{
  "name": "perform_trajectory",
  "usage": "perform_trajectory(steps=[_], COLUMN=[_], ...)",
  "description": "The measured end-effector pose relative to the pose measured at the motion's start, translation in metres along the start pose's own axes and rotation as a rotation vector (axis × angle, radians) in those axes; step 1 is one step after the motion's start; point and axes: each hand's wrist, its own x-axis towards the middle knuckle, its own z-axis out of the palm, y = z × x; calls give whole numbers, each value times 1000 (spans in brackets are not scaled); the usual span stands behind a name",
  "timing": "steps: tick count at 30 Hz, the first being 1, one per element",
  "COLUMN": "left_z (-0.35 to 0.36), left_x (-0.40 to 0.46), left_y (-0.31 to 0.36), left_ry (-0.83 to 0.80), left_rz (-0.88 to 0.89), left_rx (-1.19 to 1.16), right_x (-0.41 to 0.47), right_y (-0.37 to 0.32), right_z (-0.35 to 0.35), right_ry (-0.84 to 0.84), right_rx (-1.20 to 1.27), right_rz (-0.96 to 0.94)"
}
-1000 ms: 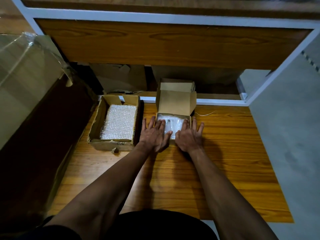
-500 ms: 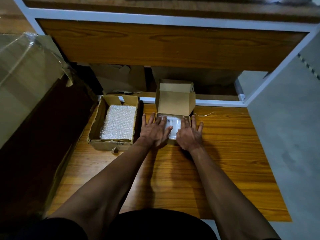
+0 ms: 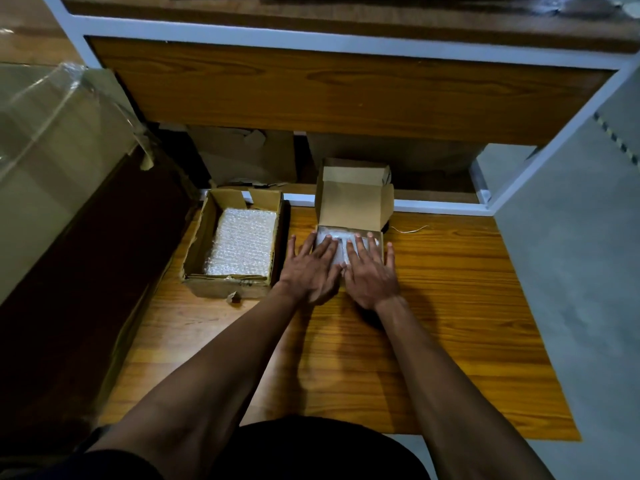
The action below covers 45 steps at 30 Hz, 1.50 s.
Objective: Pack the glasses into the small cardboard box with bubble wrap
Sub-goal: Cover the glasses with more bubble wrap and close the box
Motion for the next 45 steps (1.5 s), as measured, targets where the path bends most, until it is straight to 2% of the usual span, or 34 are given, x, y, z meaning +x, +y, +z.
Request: perform_trajectory(steps=[5,9,12,15,22,27,34,38,45], left_z=[-28,-44,-41,-30,-16,-21,-29,-26,-24], left_x=[-10,-15,-27,-39,-18,11,42,46,35], left_y=[-23,-70,-112,-147,-202,-207,-209,-210,-205], left_ry=[270,381,360,276,101,63,-33,57,157], left_rz=[-15,-168,-270,-328,-352,-280,-239,-209,-219], left_rx=[-43,-123,-129,-123,-224,-164,-21,-9,-133], right_x=[15,41,58,76,119,141,155,154,148], right_y=[-19,-67,-106,-138,-185,-195,-199,-199,-201], right_z=[-12,-32,-41,-41,-27,-18,-3,-4,-6], right_ry=[199,189,251,340,-1,-236,-246,-227,-173], right_rx=[164,323,377,308,-56,-286,-365,-304,-228], right_rz=[-46,-88,-161,-269,-247,-163,-86,-82,-71])
